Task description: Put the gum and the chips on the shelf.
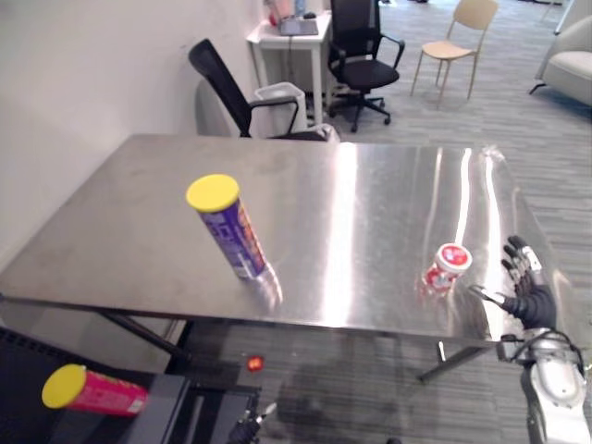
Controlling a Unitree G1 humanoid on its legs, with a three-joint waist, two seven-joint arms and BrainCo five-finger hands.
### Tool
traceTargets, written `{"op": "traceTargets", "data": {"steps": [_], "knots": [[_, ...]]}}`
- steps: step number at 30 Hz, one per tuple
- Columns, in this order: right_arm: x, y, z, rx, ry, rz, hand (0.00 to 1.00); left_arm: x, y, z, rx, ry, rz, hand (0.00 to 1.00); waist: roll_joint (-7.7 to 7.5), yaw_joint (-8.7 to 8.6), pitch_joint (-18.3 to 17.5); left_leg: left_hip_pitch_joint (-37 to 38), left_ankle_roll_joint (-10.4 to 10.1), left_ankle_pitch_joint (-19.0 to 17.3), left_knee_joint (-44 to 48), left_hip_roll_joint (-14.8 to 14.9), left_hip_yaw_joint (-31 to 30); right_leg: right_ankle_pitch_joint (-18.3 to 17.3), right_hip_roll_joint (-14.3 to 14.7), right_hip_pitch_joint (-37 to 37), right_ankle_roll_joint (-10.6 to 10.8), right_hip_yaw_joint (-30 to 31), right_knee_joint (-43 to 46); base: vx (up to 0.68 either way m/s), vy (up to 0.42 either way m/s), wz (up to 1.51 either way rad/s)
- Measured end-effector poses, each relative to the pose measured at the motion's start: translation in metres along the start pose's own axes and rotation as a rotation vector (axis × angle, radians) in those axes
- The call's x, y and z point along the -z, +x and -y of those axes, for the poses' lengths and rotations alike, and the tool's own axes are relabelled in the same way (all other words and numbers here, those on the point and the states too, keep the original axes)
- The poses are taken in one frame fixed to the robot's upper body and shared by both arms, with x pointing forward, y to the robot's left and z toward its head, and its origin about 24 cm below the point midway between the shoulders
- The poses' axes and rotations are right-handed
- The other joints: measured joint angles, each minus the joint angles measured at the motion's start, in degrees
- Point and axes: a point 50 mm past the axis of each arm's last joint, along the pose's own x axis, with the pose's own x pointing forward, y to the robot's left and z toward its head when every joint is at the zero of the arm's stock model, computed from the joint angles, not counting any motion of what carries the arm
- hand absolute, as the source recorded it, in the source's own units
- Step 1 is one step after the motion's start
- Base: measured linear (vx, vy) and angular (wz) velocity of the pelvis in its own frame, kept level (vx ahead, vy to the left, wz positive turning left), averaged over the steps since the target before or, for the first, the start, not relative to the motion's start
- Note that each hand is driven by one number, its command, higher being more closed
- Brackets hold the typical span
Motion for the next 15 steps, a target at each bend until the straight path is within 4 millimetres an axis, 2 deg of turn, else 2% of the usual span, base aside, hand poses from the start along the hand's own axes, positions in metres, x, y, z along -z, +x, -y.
{"op": "traceTargets", "data": {"steps": [4,11,15], "knots": [[-0.004,0.009,-0.002,0.016,-0.008,0.025,0.00,-0.001,0.000,0.000,-0.001,0.000,0.004,0.00,-0.36,0.15,0.42,-0.02,0.02,0.23,-0.17,-0.10,-0.08,-0.01,-0.05,-0.02,-0.01,-0.06,-0.09,0.00,-0.003,0.01],[0.007,0.017,-0.003,0.039,0.007,-0.013,0.00,-0.004,0.001,0.001,0.000,0.000,0.014,0.00,-0.29,0.20,1.07,-0.01,0.08,1.82,-2.26,-0.37,-1.29,-0.01,-0.08,-0.28,-0.01,-1.26,-0.28,-0.02,-0.017,0.09],[0.011,0.025,-0.014,0.010,0.025,-0.028,0.00,-0.004,0.001,0.001,0.000,0.001,0.014,0.00,-0.29,0.33,1.14,0.01,0.08,1.82,-2.37,-0.39,-1.37,0.00,-0.07,-0.04,-0.02,-1.38,-0.39,0.00,0.000,0.00]]}}
